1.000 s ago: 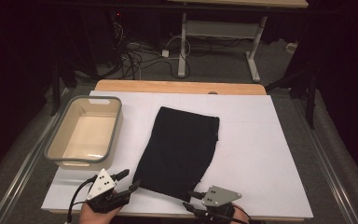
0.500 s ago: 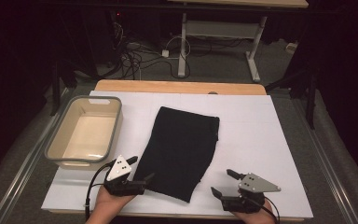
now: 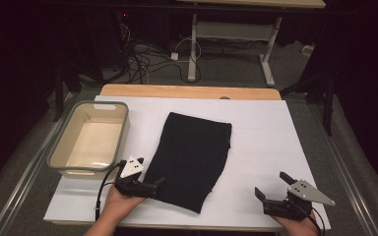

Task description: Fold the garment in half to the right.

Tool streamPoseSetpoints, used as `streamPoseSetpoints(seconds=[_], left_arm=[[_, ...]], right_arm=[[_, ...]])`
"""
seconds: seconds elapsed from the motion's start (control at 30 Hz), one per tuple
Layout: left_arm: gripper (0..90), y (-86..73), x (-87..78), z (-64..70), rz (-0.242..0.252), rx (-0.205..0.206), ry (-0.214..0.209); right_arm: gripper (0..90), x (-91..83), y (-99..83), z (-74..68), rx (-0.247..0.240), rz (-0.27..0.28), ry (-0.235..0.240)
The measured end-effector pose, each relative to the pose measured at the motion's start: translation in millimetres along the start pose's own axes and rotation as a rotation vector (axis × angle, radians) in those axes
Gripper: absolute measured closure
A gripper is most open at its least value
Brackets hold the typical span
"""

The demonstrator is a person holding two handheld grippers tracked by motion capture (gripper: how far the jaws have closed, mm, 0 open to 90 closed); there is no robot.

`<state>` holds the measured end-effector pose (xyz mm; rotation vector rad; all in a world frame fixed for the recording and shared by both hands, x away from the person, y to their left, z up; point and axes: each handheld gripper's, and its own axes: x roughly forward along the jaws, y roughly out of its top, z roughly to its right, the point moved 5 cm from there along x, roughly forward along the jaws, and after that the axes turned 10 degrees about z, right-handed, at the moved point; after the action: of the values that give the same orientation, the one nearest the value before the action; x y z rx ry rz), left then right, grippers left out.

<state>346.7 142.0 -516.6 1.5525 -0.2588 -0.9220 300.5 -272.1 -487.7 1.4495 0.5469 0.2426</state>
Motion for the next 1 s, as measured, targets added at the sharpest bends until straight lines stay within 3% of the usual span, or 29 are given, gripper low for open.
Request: streamPoseSetpoints(seconds=[0.23,0.5,0.6,0.87,1.0], left_arm=[[0.0,-1.1,0.5,1.3,-0.004,0.010,0.000],[0.0,-1.5,0.2,0.1,0.002,-0.006,-0.001],[0.0,-1.9,0.7,0.8,-0.004,0.000,0.016],[0.0,-1.9,0.1,0.9,0.004,-0.001,0.021],[0.0,-1.9,-0.3,2.5,0.005,0.018,0.021]], right_arm=[[0.0,2.9,1.6,-2.4,-0.015,0.018,-0.009],[0.0,8.5,4.9,-3.4,-0.016,0.026,-0.014],[0.0,13.5,6.3,-4.2,-0.016,0.028,-0.011],[0.0,48.5,15.6,5.6,-0.035,-0.016,-0.013],[0.0,53.4,15.7,11.9,-0.027,0.016,-0.027]])
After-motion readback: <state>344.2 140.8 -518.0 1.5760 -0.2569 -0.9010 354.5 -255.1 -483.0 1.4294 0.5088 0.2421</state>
